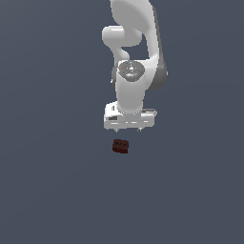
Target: Pick up the object and move it to a goal position.
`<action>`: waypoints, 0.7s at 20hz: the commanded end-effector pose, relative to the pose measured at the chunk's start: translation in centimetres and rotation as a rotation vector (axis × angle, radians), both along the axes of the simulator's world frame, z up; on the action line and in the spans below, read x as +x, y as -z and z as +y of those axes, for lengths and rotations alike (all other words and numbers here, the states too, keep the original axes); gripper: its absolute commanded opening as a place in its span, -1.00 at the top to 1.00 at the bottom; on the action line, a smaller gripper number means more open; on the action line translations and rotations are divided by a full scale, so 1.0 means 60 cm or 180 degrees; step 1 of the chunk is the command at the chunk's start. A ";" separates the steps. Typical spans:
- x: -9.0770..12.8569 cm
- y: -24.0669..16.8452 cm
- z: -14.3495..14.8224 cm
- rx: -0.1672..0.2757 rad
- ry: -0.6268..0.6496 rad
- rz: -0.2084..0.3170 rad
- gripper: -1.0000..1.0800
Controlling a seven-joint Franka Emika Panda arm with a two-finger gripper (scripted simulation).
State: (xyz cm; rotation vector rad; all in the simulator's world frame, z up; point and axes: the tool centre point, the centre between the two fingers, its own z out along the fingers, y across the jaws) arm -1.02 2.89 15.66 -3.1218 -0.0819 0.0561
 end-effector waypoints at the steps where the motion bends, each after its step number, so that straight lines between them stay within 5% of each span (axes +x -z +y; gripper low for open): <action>1: 0.000 0.000 0.000 0.0000 0.0000 0.0000 -0.92; 14: -0.004 -0.011 0.044 0.0080 -0.0038 0.0040 -0.92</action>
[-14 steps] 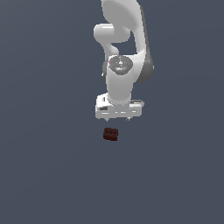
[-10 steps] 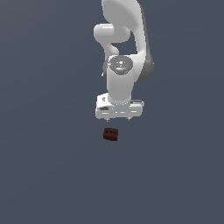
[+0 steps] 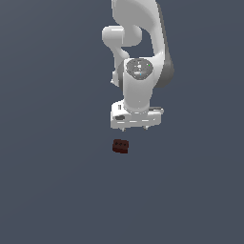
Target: Pick up the object and move it to a goal position.
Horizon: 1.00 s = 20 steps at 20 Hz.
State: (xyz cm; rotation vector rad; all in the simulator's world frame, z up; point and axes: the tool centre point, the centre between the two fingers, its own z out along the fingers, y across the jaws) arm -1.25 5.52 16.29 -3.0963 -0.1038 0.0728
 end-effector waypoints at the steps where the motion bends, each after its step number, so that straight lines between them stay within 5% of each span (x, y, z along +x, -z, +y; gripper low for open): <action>1: 0.000 0.000 0.000 0.0001 0.0006 0.0002 -0.92; 20: 0.007 0.030 -0.024 -0.0017 -0.0826 -0.0051 -0.92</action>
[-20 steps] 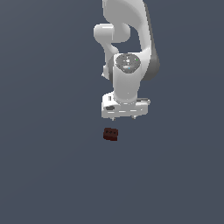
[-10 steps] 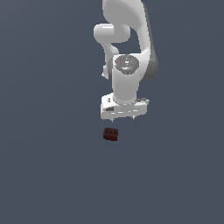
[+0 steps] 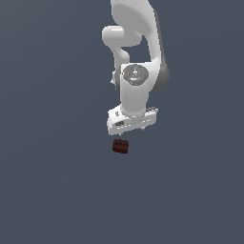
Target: Pick up the object and move it to a goal position.
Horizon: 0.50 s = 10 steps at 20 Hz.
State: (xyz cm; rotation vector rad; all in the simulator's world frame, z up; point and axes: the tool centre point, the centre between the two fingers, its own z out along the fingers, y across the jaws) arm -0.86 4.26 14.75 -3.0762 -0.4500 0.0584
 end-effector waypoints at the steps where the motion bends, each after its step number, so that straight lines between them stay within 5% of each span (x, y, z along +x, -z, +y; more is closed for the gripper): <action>1: 0.002 0.007 -0.005 -0.0003 -0.0199 -0.0011 -0.92; 10: 0.007 0.033 -0.025 -0.0011 -0.0959 -0.0049 -0.92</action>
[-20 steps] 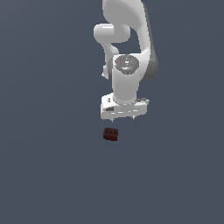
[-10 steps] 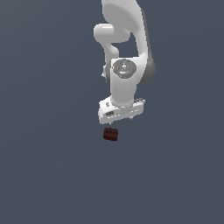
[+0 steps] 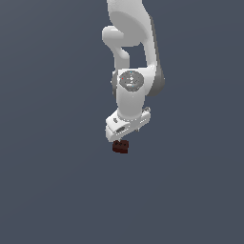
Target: Pick up the object and move it to a goal position.
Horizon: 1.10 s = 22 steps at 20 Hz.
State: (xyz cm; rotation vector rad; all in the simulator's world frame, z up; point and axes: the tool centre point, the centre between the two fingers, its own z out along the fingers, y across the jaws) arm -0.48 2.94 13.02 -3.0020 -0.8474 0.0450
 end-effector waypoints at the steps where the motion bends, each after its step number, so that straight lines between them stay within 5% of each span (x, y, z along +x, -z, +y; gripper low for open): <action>1: 0.002 0.007 -0.005 -0.0002 -0.0217 -0.0010 -0.92; 22: 0.011 0.066 -0.046 0.0000 -0.1992 -0.0086 -0.92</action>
